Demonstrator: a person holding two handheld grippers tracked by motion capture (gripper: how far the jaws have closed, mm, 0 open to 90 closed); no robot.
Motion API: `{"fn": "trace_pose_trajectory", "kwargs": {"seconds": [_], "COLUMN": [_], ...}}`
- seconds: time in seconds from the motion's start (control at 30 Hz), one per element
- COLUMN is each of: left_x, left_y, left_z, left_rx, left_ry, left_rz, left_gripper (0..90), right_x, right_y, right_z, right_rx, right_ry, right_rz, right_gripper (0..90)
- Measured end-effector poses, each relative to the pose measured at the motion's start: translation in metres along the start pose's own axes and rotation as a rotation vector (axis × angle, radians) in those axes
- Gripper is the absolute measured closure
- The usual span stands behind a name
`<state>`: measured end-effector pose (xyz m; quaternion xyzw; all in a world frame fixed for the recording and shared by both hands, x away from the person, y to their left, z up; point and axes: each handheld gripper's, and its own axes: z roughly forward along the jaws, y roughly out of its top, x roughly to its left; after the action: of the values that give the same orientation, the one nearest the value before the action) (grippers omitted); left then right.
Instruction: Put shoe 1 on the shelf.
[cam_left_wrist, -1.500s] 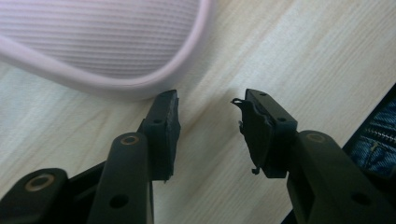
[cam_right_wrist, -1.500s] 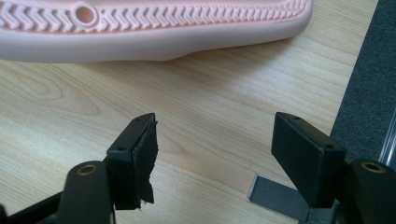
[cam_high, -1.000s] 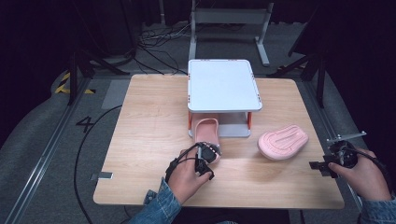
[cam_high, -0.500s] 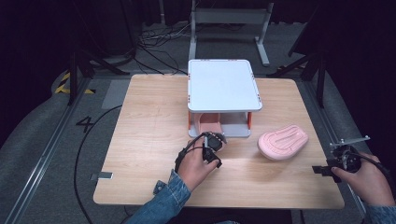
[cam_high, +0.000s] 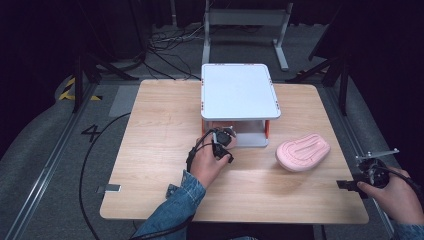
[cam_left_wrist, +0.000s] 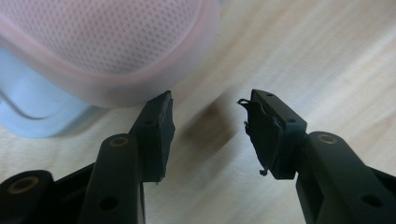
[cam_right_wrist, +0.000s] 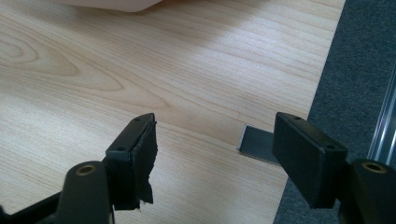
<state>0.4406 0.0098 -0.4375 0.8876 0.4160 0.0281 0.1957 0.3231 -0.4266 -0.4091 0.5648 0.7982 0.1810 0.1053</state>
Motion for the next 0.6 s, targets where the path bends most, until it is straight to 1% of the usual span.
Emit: {"fn": "trace_pose_trajectory", "kwargs": {"seconds": [0.03,0.1,0.13,0.2,0.23,0.27,0.3,0.33,0.37,0.4,0.43,0.47,0.5,0.53,0.57,0.6], "left_x": [0.003,0.009,0.012,0.012,0.013,0.016,0.015,0.014,0.014,0.016,0.015,0.019,0.019,0.019,0.017,0.017], "left_y": [0.000,0.001,0.001,0.000,0.000,0.000,0.000,-0.001,-0.001,-0.001,-0.002,-0.002,-0.003,-0.004,-0.005,-0.006], "left_z": [0.000,0.000,-0.001,-0.001,-0.001,-0.002,-0.002,-0.002,-0.002,-0.002,-0.002,-0.002,-0.003,-0.004,-0.007,-0.010], "left_rx": [-0.005,-0.014,-0.011,-0.011,-0.008,-0.008,-0.009,-0.009,-0.008,-0.007,0.002,0.015,0.012,0.007,0.004,-0.001], "left_ry": [0.006,0.018,0.011,-0.010,-0.006,-0.005,-0.011,-0.006,-0.003,0.004,0.011,0.026,0.019,0.004,0.009,0.005], "left_rz": [-0.014,-0.019,-0.028,-0.098,-0.091,-0.059,-0.076,-0.096,-0.093,-0.073,-0.090,-0.047,-0.042,-0.039,-0.040,-0.010], "left_gripper": [50.9,50.0,50.7,52.1,52.9,53.0,53.2,53.2,53.1,52.7,50.8,46.0,43.6,43.2,41.2,40.0], "right_x": [0.000,0.000,0.000,0.000,0.000,0.001,0.001,0.001,0.001,0.001,0.001,0.001,0.001,0.000,0.000,0.000], "right_y": [0.000,0.000,0.000,0.000,0.000,0.001,0.001,0.001,0.001,0.001,0.001,0.001,0.001,0.001,0.001,0.002], "right_z": [0.000,0.000,0.000,0.000,0.000,0.000,0.000,0.000,0.000,0.000,-0.001,-0.002,-0.002,-0.002,-0.002,-0.002], "right_rx": [-0.001,-0.002,-0.003,-0.004,-0.005,-0.004,-0.004,-0.004,-0.005,-0.006,-0.008,-0.007,-0.009,-0.011,-0.011,-0.012], "right_ry": [0.000,-0.001,-0.002,-0.002,-0.003,-0.003,-0.001,-0.001,0.000,0.000,0.001,-0.002,-0.003,-0.003,-0.003,0.001], "right_rz": [0.000,0.002,0.001,-0.001,-0.004,-0.003,-0.005,-0.004,-0.004,-0.005,-0.006,-0.004,-0.004,-0.002,-0.001,-0.006], "right_gripper": [31.6,31.5,31.5,31.5,31.5,31.5,31.5,31.4,31.4,31.4,31.4,31.3,31.3,31.3,31.2,31.2]}}
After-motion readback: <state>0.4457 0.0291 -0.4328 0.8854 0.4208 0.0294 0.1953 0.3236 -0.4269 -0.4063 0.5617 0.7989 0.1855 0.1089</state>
